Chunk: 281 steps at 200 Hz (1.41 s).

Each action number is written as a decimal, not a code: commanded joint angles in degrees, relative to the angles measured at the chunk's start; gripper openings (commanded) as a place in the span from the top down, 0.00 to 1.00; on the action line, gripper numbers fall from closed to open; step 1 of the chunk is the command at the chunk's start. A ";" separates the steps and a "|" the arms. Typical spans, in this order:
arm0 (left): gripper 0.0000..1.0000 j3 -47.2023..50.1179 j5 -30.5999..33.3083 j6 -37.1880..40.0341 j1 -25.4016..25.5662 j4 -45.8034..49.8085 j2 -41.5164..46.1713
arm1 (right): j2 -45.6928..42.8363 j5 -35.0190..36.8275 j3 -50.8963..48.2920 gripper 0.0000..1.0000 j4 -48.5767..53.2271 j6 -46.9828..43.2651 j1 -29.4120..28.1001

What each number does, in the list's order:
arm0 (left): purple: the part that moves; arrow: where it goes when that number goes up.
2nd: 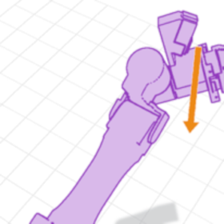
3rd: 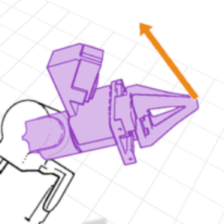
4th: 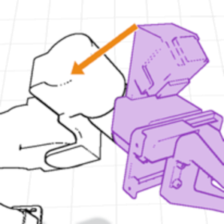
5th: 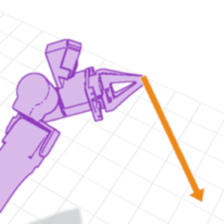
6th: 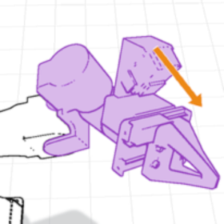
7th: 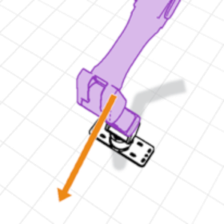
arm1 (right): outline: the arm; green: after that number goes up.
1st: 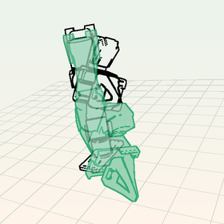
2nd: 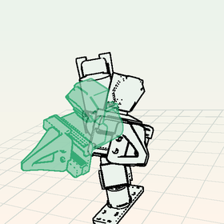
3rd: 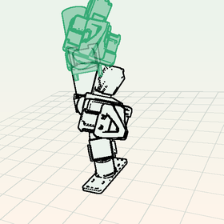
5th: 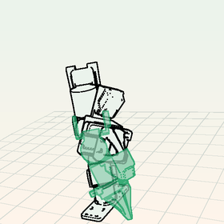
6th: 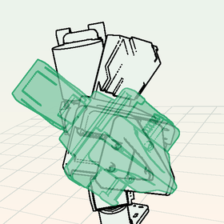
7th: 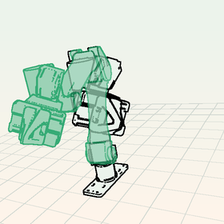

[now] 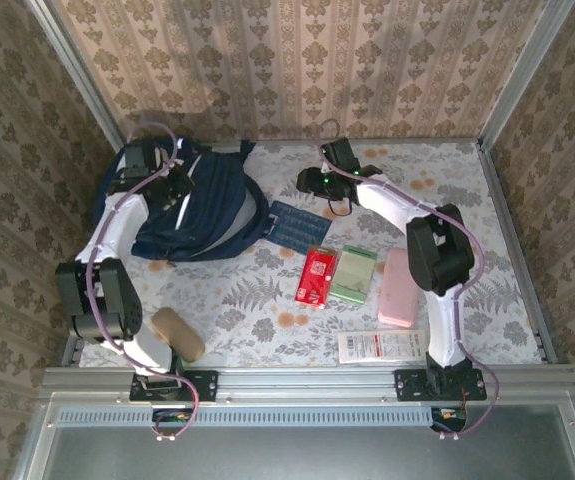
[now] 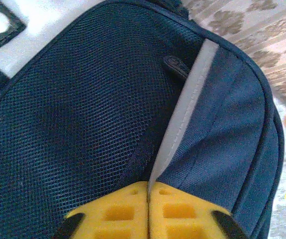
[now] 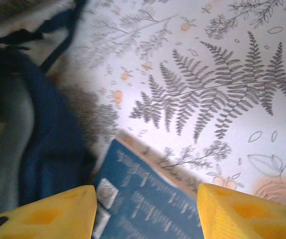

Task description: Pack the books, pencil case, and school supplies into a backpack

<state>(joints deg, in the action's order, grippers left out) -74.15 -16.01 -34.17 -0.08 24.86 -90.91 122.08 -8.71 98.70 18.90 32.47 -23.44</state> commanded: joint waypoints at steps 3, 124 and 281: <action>0.62 0.82 3.12 0.54 -0.81 0.18 3.40 | 6.34 3.94 8.40 0.41 15.57 -6.40 -0.49; 0.40 9.43 -11.11 -4.49 19.23 -1.56 7.39 | -0.57 -7.92 -13.20 0.43 5.90 -5.58 -0.90; 0.40 6.53 -0.64 -4.26 30.73 1.35 -14.98 | -12.19 -8.23 -27.94 0.43 -3.77 -0.48 -2.41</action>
<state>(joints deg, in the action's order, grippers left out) -64.99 -19.33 -39.24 30.04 25.36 -103.24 105.34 -16.60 64.99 12.38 34.06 -26.55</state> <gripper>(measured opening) 0.604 0.573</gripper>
